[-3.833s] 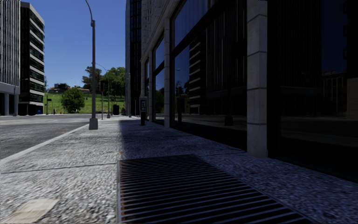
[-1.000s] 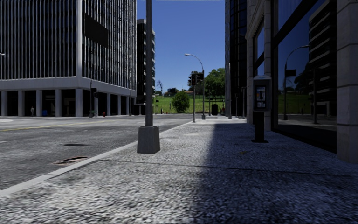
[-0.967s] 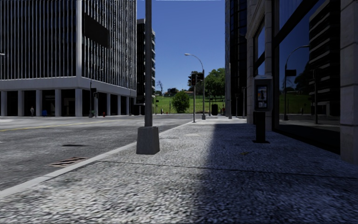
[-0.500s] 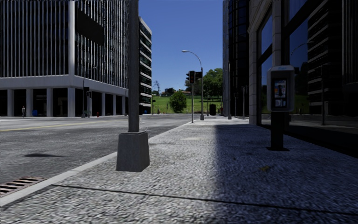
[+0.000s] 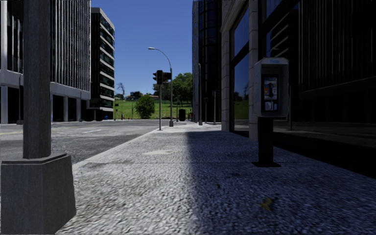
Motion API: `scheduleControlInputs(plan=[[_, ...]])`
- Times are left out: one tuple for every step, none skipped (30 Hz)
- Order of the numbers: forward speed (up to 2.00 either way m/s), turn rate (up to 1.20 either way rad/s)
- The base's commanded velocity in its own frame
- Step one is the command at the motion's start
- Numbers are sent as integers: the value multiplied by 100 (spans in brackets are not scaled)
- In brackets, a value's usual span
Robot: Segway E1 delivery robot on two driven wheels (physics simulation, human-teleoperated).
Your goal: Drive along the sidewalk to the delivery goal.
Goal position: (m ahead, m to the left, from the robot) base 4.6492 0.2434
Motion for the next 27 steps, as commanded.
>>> scheduleControlInputs(plan=[[200, 0], [200, 0], [200, 0], [200, 0], [200, 0], [200, 0], [200, 0], [200, 0], [200, 15], [200, 31], [200, 43], [200, 45], [200, 46], [200, 46], [200, 46], [200, 46], [200, 42], [200, 0], [200, 0], [200, 0], [200, 0], [200, 0], [200, 0], [200, 0], [200, 0], [200, 0], [200, 0]])
